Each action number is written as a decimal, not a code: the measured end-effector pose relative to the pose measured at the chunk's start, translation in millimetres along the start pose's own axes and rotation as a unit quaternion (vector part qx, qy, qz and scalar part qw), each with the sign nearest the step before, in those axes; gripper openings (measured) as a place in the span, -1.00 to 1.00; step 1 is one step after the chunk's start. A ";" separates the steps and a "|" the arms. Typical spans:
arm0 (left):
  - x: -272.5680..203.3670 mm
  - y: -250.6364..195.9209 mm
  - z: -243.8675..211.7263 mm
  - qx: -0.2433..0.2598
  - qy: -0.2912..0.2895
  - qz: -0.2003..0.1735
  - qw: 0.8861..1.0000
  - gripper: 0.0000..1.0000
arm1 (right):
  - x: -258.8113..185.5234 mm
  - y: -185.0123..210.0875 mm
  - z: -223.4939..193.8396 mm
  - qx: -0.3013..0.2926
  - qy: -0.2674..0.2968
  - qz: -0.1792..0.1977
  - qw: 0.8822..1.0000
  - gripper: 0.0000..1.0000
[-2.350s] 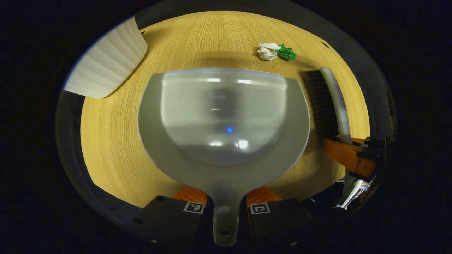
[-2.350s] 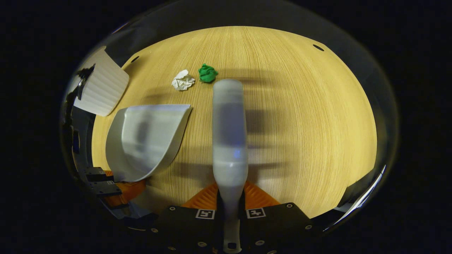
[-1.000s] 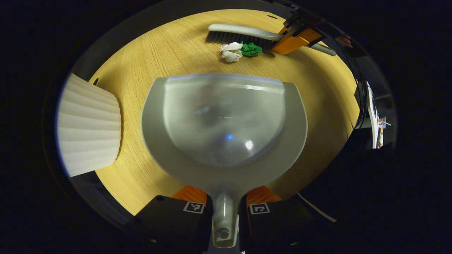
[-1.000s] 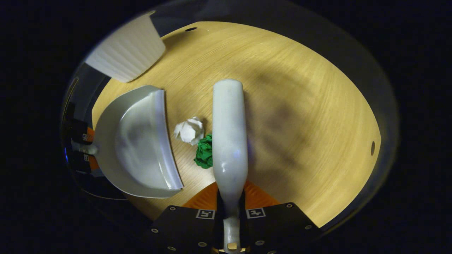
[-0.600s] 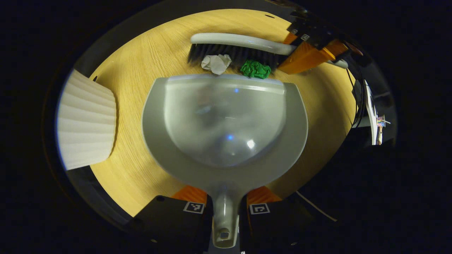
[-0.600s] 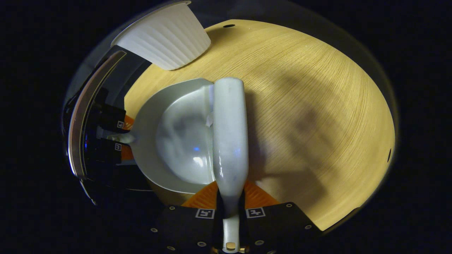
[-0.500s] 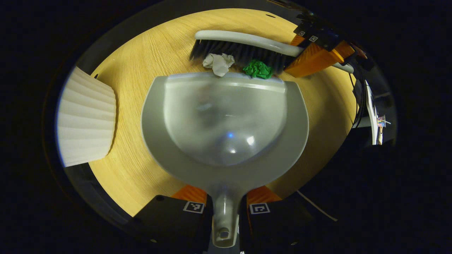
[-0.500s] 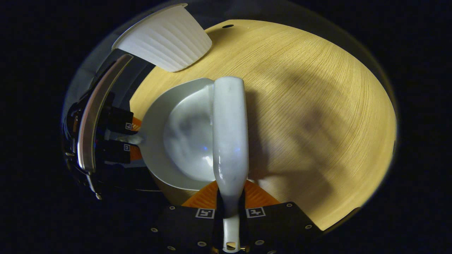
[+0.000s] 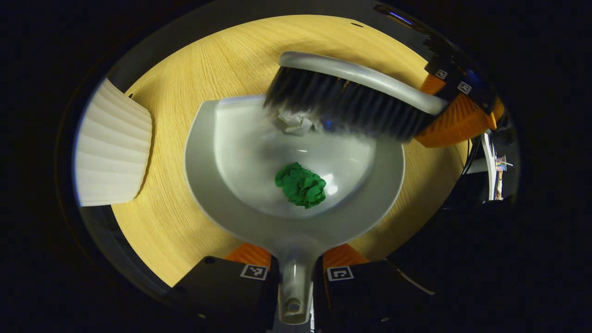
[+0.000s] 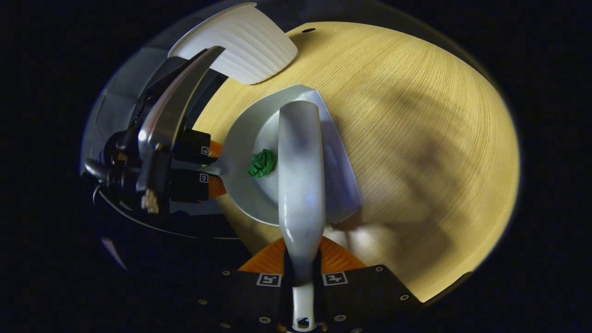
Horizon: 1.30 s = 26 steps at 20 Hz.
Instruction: Pick up the small broom and dustpan from the desktop, sweep the trash into the dustpan with the broom, and then empty the trash into the garbage bin.
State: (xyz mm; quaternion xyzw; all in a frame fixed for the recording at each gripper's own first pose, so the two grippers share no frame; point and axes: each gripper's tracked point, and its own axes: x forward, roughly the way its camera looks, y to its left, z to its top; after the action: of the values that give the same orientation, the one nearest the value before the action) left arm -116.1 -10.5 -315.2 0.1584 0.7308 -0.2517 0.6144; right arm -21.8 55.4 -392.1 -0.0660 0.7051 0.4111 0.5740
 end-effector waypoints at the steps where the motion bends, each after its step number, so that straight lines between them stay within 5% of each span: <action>1: 4.7 1.9 -3.1 -0.003 -0.003 0.001 1.000 -0.37 | -2.1 3.9 -2.1 0.006 -0.007 0.005 1.000 -0.66; 6: 9.8 -1.6 -4.2 -0.024 -0.023 0.004 0.999 -0.36 | -23.6 15.6 -7.8 0.033 -0.064 0.001 0.997 -0.66; 13: 8.5 -16.3 -12.3 -0.075 -0.045 0.018 0.996 -0.37 | -39.5 -51.3 -19.6 0.164 -0.154 -0.105 0.969 -0.66; 22: -40.8 -23.7 -1.6 -0.166 -0.081 0.035 0.982 -0.36 | 9.4 -87.1 -42.9 0.276 -0.107 -0.229 0.927 -0.66; 26: -98.0 -23.3 3.2 -0.173 -0.114 0.049 0.977 -0.36 | 22.6 -71.7 -22.9 0.280 -0.099 -0.233 0.926 -0.65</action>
State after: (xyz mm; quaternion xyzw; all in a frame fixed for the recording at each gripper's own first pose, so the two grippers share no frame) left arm -107.0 -23.9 -215.7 0.0556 0.6800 -0.1071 0.7232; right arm -6.0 2.1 -447.6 -0.0241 0.6960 0.0560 0.7155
